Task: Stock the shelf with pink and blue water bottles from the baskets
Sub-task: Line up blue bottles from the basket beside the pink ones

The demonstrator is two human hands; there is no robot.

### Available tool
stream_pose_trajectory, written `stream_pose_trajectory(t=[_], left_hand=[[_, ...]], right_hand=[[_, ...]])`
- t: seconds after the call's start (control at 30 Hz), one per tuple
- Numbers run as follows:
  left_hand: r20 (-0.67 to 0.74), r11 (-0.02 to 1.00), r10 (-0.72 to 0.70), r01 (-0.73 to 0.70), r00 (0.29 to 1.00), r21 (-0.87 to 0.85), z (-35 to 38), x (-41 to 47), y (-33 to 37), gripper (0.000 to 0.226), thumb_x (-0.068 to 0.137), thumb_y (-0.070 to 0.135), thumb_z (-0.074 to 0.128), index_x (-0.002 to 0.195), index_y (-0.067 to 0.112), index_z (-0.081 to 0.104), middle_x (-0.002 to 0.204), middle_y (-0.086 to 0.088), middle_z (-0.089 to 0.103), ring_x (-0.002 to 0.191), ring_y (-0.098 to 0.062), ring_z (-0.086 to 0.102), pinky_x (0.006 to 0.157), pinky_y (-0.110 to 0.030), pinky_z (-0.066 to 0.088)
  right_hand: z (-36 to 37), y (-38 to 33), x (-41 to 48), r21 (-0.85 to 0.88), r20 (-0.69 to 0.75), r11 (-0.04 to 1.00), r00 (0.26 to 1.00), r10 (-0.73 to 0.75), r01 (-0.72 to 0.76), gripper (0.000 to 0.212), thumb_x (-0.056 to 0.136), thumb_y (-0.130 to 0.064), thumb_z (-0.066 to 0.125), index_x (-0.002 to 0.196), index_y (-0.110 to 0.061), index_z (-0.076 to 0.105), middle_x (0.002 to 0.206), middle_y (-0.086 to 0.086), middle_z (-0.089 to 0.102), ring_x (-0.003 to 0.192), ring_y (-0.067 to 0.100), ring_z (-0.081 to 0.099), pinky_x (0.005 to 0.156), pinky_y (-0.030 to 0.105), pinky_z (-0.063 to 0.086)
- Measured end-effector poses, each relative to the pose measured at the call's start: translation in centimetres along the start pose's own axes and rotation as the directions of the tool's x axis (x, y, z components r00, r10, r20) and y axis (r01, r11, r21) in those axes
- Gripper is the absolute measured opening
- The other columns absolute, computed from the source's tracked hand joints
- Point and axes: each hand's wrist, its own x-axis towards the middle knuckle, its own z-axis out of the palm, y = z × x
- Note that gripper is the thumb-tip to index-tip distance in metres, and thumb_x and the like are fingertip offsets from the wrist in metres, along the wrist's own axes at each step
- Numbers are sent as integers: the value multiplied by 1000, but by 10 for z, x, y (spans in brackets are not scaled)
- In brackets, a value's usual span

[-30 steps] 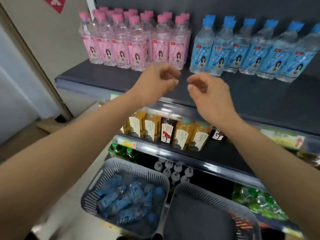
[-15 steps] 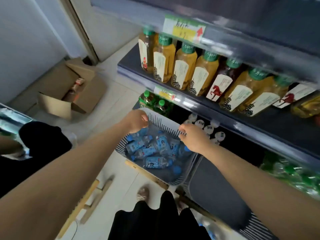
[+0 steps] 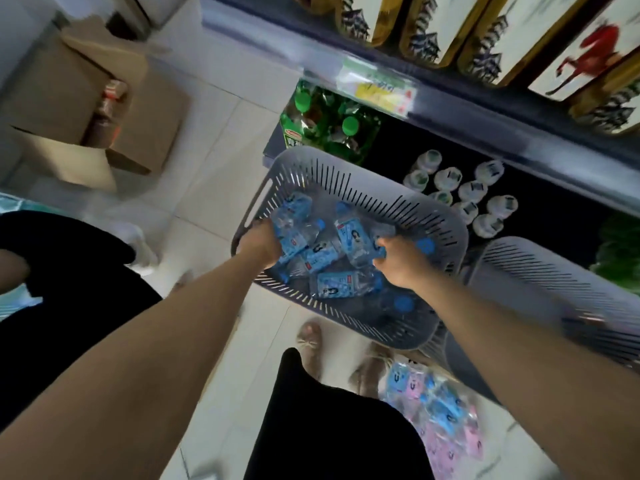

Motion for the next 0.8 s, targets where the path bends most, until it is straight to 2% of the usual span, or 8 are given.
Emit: stream_pose_trajectory(t=[0.17, 0.3, 0.37, 0.43, 0.53, 0.63, 0.7, 0.8], left_hand=[[-25, 986, -35, 30, 999, -166, 21, 23, 0, 51, 90, 7, 54, 136, -2, 35, 136, -24, 44, 123, -37, 47, 100, -37, 39], [-103, 969, -100, 73, 990, -235, 27, 34, 7, 42, 92, 8, 51, 130, -4, 39, 130, -23, 49, 119, -37, 50, 96, -40, 42], [-107, 942, -157, 117, 982, -315, 30, 35, 10, 38, 91, 11, 57, 124, -2, 44, 123, -22, 55, 110, -36, 56, 87, -40, 47], [-63, 912, -209, 171, 976, -374, 32, 38, 10, 30, 92, 14, 57, 115, -3, 52, 114, -20, 61, 93, -31, 61, 72, -36, 50], [15, 882, -229, 214, 973, -421, 33, 44, 7, 28, 94, 19, 55, 111, -3, 55, 108, -18, 63, 80, -24, 57, 59, -31, 49], [-38, 865, -236, 192, 971, -464, 29, 42, 8, 29, 95, 23, 52, 110, -3, 55, 107, -18, 63, 87, -29, 62, 70, -36, 54], [-100, 866, -234, 160, 967, -474, 22, 38, 12, 33, 94, 27, 53, 112, 0, 54, 106, -18, 63, 92, -32, 64, 76, -39, 56], [-164, 866, -239, 134, 957, -481, 3, 27, 21, 37, 91, 30, 56, 117, 4, 52, 107, -14, 63, 92, -32, 64, 77, -44, 57]], right_hand=[[31, -9, 38, 206, -7, 975, 996, 87, -84, 45, 93, -27, 56, 134, -11, 44, 129, 15, 54, 110, 32, 57, 90, 38, 50], [47, -11, 62, 399, 53, 891, 975, 216, -219, 44, 94, -24, 55, 132, -7, 40, 129, 15, 54, 112, 33, 57, 82, 34, 49], [54, -9, 73, 490, 79, 825, 957, 280, -282, 46, 95, -24, 55, 133, -5, 39, 130, 14, 54, 112, 32, 57, 82, 34, 49], [58, -7, 83, 562, 77, 763, 939, 335, -318, 47, 93, -27, 58, 130, -4, 43, 127, 15, 56, 106, 32, 60, 76, 31, 49], [64, 0, 97, 638, 91, 694, 927, 363, -334, 46, 84, -29, 69, 118, -3, 54, 117, 16, 63, 94, 29, 64, 72, 31, 51], [62, 2, 101, 652, 152, 664, 922, 357, -365, 52, 76, -31, 76, 115, -1, 58, 114, 16, 64, 95, 30, 65, 76, 34, 54], [55, 0, 100, 667, 187, 638, 915, 356, -385, 58, 73, -32, 78, 117, -1, 57, 114, 16, 64, 97, 30, 64, 73, 32, 51], [41, -4, 90, 724, 235, 555, 903, 360, -410, 54, 77, -27, 75, 119, 0, 56, 101, 10, 61, 77, 21, 60, 60, 28, 47]])
